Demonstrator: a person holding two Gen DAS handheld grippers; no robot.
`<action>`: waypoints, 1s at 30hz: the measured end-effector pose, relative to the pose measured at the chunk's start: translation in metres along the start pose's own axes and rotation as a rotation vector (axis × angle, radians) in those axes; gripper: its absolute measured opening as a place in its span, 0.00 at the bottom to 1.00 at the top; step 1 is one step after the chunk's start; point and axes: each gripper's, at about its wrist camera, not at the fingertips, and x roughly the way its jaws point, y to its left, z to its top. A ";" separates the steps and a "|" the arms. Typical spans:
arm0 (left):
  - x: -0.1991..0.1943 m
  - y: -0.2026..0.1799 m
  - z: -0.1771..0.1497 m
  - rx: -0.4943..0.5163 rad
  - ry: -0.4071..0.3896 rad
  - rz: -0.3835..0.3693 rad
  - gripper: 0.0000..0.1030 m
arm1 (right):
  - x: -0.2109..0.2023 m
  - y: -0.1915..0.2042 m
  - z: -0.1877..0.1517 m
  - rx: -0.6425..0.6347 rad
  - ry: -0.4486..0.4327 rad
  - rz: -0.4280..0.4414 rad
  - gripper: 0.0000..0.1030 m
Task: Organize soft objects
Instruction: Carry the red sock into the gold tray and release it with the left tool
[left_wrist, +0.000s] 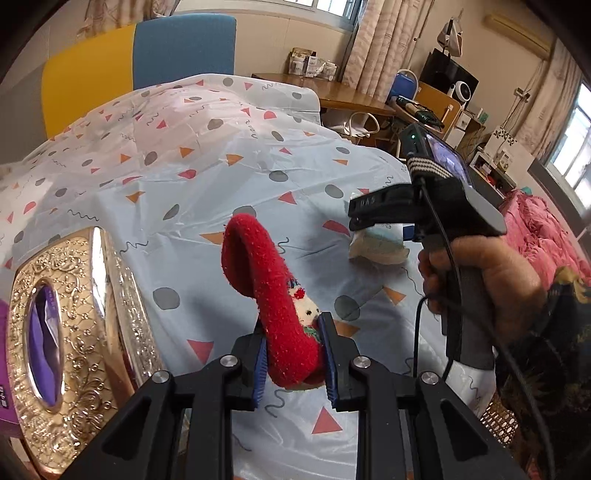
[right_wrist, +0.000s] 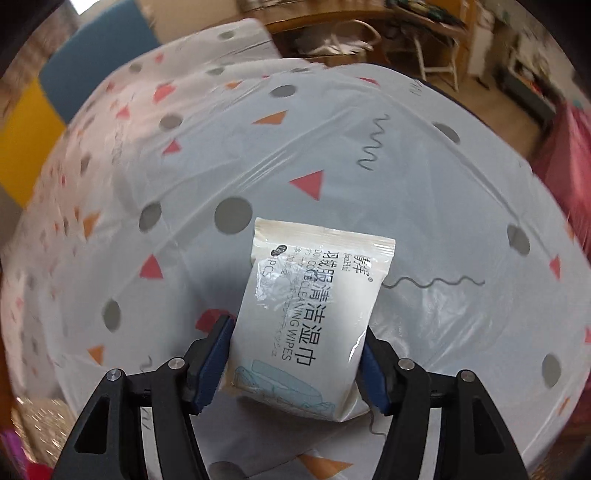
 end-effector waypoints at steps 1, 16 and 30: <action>-0.002 0.000 0.001 0.005 -0.006 0.003 0.25 | -0.002 0.001 -0.003 -0.013 -0.002 0.002 0.55; -0.050 0.071 0.065 -0.145 -0.144 0.128 0.25 | -0.014 0.010 -0.068 -0.197 0.009 0.073 0.54; -0.158 0.217 0.009 -0.360 -0.282 0.355 0.25 | -0.011 0.024 -0.075 -0.308 -0.016 0.010 0.55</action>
